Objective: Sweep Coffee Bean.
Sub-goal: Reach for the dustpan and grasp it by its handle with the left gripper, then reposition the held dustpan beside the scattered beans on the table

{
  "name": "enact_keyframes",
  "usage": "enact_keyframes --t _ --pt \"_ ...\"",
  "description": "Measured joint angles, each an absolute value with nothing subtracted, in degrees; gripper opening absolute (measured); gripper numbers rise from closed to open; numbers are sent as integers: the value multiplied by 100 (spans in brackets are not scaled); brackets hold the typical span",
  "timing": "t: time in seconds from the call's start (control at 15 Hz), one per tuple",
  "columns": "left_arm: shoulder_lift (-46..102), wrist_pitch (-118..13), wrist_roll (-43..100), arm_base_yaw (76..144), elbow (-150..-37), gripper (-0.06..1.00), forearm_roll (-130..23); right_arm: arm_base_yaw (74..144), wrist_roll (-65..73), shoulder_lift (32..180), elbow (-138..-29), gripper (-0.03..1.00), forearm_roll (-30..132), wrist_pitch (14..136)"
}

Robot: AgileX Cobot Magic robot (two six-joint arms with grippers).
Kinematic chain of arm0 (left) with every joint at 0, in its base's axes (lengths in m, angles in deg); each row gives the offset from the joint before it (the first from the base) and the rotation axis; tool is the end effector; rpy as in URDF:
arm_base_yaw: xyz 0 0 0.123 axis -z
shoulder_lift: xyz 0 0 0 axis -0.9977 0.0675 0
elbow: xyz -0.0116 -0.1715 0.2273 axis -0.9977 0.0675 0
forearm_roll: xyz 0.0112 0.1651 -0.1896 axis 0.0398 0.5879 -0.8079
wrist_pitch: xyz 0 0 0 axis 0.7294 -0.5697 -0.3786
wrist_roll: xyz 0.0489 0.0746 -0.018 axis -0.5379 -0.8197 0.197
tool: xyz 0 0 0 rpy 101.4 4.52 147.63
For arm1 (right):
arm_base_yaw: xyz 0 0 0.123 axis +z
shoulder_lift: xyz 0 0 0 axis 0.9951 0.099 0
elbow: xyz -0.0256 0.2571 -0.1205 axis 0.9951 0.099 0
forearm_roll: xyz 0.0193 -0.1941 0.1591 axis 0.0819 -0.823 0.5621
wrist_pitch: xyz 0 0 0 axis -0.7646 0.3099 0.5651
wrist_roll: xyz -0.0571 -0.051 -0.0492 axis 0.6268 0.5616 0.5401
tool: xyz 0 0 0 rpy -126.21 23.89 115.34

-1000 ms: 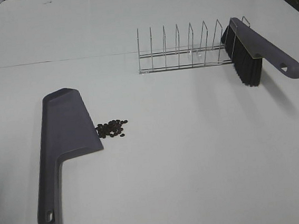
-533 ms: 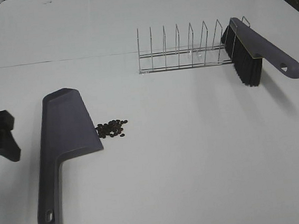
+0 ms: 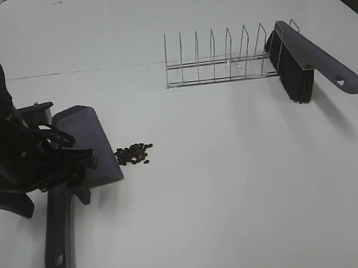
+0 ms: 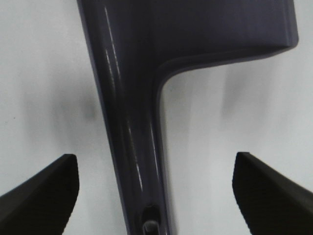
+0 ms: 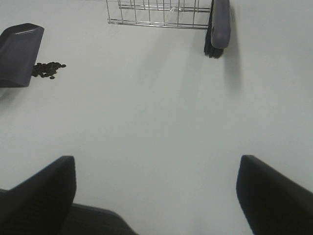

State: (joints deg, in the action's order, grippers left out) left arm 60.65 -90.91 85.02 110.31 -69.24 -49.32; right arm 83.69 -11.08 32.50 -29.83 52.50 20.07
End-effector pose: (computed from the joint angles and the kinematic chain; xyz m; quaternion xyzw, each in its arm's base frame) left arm 0.2787 -0.1361 0.1311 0.0430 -0.9973 0.0594 0.0037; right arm -0.0039 0.0133 0.2623 -0.0597 0.8707 0.0455 0.4861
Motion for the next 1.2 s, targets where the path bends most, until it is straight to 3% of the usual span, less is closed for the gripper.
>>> enact_keyframes --t 0.6,0.73,0.87,0.93,1.2 --pt "6678 -8576 8674 11031 -6958 74 -4806 8369 -1108 3250 -2983 75 5250 2007" --pt "6701 -8581 8685 11031 -6958 63 -4543 8369 -1108 3250 -2983 75 5250 2007" --pt "6713 -8639 8685 11031 -6958 37 -4084 8369 -1108 3250 -2983 75 5250 2007" --pt "6713 -8702 8662 11019 -6958 30 -3815 8369 -1125 3250 -2983 75 5250 2007" --pt "6713 -8902 8685 11002 -6987 31 -2847 8369 -1240 3250 -2983 75 5267 2013"
